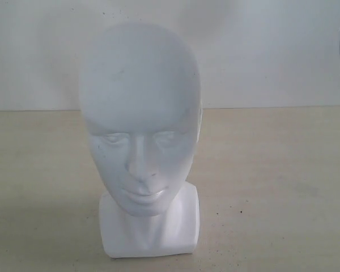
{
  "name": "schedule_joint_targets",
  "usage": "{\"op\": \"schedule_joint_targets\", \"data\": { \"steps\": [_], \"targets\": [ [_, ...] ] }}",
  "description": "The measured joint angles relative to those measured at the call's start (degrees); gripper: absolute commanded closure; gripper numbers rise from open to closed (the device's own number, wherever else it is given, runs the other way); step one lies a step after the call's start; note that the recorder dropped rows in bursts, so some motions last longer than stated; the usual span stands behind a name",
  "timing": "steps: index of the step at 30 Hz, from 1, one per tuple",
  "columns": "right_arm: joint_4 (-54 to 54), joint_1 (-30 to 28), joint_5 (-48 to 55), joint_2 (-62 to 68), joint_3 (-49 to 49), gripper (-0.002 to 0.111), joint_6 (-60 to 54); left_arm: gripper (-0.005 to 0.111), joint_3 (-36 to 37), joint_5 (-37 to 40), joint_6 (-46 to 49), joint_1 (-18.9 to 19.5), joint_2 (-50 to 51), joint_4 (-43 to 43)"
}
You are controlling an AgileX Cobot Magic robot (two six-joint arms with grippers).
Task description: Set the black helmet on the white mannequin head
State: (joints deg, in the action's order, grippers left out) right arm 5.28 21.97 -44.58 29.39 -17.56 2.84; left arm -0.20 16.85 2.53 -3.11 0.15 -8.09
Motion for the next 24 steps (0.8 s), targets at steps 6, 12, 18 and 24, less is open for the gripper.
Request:
{"op": "schedule_joint_targets", "data": {
  "steps": [6, 12, 18, 24],
  "targets": [
    [-0.25, 0.00, -7.26, 0.00, 0.00, 0.108, 11.31, 0.102, 0.00, 0.00, 0.00, 0.00, 0.00, 0.00],
    [-1.10, 0.00, -13.18, 0.00, 0.00, 0.108, 23.43, 0.102, 0.00, 0.00, 0.00, 0.00, 0.00, 0.00],
    [-5.28, 0.00, -20.13, 0.97, 0.00, 0.108, 33.48, 0.102, 0.00, 0.00, 0.00, 0.00, 0.00, 0.00],
    [-9.21, 0.00, -21.06, 6.11, -1.73, 0.108, 46.22, 0.102, 0.00, 0.00, 0.00, 0.00, 0.00, 0.00]
  ]
}}
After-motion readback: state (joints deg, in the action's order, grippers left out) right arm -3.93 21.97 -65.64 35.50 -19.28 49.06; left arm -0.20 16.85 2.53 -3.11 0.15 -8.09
